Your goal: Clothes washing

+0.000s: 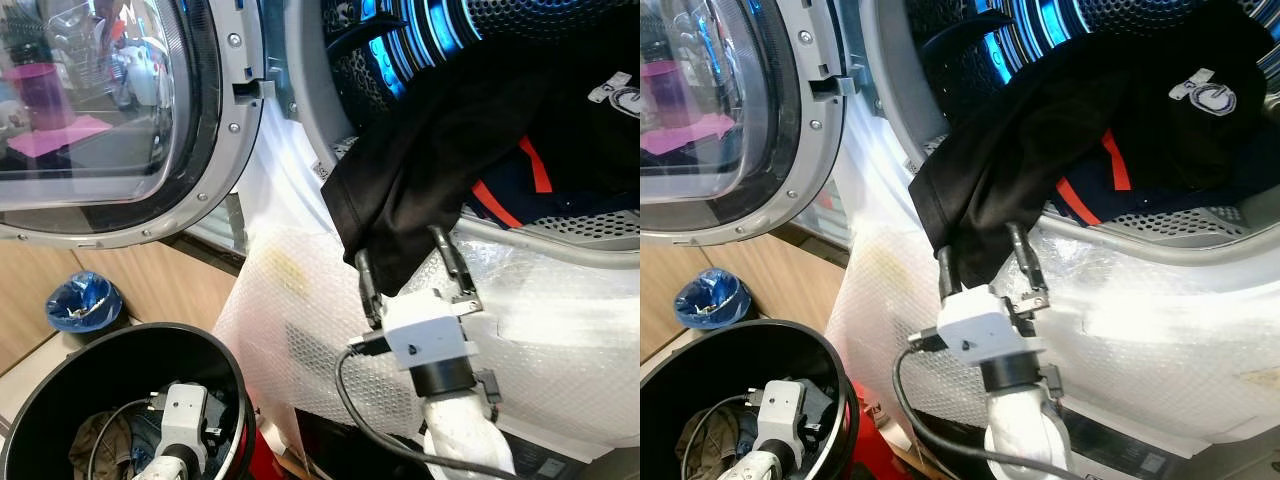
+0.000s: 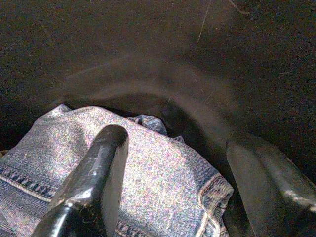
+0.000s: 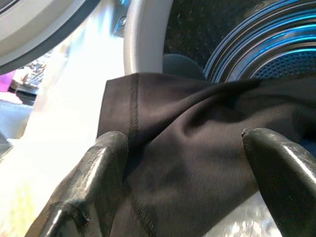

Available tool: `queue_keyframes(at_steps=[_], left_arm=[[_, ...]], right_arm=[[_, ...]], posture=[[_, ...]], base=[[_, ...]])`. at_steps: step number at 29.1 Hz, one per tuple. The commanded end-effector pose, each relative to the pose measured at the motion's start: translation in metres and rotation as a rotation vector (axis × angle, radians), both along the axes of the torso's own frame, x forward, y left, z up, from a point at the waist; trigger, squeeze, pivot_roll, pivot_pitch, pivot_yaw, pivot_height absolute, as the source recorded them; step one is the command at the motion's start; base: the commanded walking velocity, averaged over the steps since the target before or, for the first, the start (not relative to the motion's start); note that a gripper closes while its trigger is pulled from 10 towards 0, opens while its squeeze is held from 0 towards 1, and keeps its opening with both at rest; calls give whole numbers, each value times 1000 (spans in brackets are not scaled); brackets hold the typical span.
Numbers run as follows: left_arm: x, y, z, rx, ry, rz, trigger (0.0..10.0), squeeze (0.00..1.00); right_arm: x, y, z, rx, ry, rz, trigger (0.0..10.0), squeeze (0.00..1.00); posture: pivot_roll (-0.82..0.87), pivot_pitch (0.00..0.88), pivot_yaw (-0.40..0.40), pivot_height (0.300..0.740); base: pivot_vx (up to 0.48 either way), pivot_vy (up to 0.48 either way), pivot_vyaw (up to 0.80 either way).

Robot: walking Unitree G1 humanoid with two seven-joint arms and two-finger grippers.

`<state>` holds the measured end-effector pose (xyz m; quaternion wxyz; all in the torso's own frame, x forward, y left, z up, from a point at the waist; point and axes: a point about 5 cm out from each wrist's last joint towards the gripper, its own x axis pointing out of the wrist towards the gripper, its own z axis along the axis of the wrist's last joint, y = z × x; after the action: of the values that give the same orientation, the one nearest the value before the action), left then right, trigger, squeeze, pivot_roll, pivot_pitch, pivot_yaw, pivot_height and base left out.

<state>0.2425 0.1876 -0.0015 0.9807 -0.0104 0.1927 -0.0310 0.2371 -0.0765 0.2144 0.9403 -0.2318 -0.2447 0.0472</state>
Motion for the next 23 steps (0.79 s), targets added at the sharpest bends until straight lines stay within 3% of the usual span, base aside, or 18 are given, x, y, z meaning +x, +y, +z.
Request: queue_keyframes(at_steps=[1,9,11,12,16,17,23], left_arm=[[-1,-5,0,-2,-4,-19,10000,0],[-1,-6,0,-4,-5,-15,10000,0],[-1,-6,0,-4,-5,-14,10000,0],[-1,-6,0,-4,-6,-14,10000,0],[-1,-6,0,-3,-10,-11,10000,0],[-1,-6,0,-3,-11,-10,10000,0],[-1,-7,0,-2,-10,-8,10000,0]], right_arm=[[2,-1,2,4,-15,-8,10000,0],[6,4,-2,9,-8,-21,10000,0],[8,3,-2,14,-12,-30,4863,0],[11,3,-1,7,-17,-39,0,0],[17,1,1,-26,-44,-85,0,0],[18,-1,2,-20,-45,-99,510,0],[21,-3,3,-29,-59,-129,0,0]], posture=[[-94,54,16,740],[-90,53,12,740],[-89,52,12,740],[-85,52,10,740],[-80,52,8,740],[-80,52,8,740],[-79,51,7,740]], base=[[0,0,0],[0,0,0],[0,0,0],[0,0,0],[0,0,0],[0,0,0],[0,0,0]])
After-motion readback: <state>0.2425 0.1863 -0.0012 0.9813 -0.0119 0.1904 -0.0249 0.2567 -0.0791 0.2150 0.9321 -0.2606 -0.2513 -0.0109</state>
